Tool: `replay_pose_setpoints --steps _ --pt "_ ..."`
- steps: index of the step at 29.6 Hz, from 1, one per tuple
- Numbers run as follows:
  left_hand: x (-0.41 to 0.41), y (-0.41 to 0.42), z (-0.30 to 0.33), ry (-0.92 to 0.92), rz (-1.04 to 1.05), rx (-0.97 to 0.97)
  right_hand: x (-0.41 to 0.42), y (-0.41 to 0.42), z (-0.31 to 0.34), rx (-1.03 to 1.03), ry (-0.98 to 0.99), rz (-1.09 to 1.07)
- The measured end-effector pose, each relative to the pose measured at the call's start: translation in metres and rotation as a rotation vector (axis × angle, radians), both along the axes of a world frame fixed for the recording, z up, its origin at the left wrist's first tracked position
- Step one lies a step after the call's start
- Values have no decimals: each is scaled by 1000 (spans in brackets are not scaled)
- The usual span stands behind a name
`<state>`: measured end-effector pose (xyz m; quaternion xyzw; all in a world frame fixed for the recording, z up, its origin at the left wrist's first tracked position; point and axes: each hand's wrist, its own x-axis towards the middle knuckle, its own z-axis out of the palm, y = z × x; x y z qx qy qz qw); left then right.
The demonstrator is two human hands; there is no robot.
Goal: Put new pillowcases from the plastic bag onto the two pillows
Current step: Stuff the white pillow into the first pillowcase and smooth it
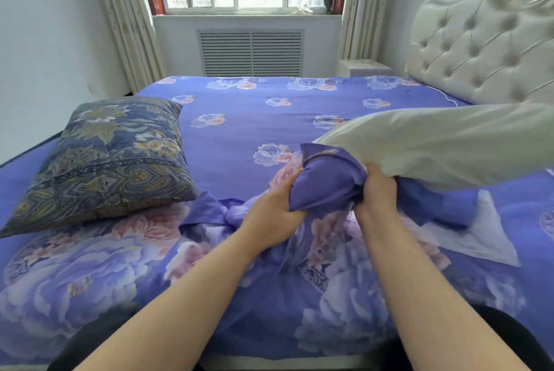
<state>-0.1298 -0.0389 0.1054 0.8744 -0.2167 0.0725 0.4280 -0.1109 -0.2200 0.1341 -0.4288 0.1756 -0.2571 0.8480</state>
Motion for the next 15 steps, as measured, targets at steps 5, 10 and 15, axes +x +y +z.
replay_pose_setpoints --steps 5,10,15 --pt "8 6 35 232 -80 -481 28 12 46 10 -53 266" --pt "18 17 51 330 -89 -752 53 36 76 -135 -124 334" --pt "35 25 76 541 -99 -1068 79 75 136 -321 -346 331"
